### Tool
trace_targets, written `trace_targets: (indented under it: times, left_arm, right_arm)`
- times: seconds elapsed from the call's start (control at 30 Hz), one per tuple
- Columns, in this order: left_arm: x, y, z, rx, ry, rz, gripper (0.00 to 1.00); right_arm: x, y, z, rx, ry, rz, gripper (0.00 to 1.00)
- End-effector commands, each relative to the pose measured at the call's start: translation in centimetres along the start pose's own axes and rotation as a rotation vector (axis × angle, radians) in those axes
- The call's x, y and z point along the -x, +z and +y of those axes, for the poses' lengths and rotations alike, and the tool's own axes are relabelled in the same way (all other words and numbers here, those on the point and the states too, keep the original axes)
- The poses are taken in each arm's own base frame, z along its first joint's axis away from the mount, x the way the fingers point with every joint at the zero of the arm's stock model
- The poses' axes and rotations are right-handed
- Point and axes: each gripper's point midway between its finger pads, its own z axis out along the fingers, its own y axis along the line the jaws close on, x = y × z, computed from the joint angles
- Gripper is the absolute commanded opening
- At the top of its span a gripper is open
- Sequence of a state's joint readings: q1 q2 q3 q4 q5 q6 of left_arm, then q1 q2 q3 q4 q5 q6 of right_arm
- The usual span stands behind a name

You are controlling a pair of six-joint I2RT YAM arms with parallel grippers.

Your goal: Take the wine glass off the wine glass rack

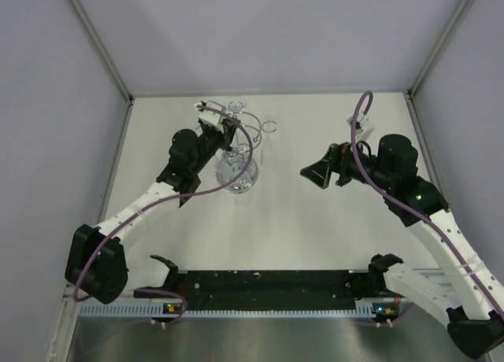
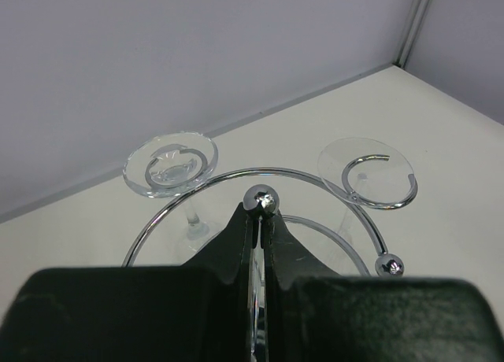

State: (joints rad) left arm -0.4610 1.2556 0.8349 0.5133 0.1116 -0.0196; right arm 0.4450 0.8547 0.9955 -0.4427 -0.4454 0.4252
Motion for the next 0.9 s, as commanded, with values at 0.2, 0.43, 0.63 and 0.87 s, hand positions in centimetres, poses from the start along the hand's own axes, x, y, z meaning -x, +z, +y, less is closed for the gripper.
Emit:
trace_targets:
  times: [0.2,0.43,0.63,0.87]
  left_arm:
    - [7.0,1.8,-5.0,-0.114,-0.029,-0.165,0.00]
    - [7.3,2.3,-7.4,-0.141,-0.028,-0.173,0.00]
    - [7.8,3.0,-9.7,-0.164,-0.021,-0.180,0.00]
    - [7.5,3.6,-11.4,-0.184,-0.030,-0.173,0.00]
  right_arm:
    - [1.1,-1.0,0.9,-0.001,-0.052,-0.036,0.92]
    - [1.4,-1.9,1.2,-0.008,-0.066,-0.047,0.92]
    - [1.6,-2.7,1.6,-0.009,-0.074,-0.056,0.92]
    - [1.5,-3.3,1.7,-0.014,-0.080,-0.058,0.92]
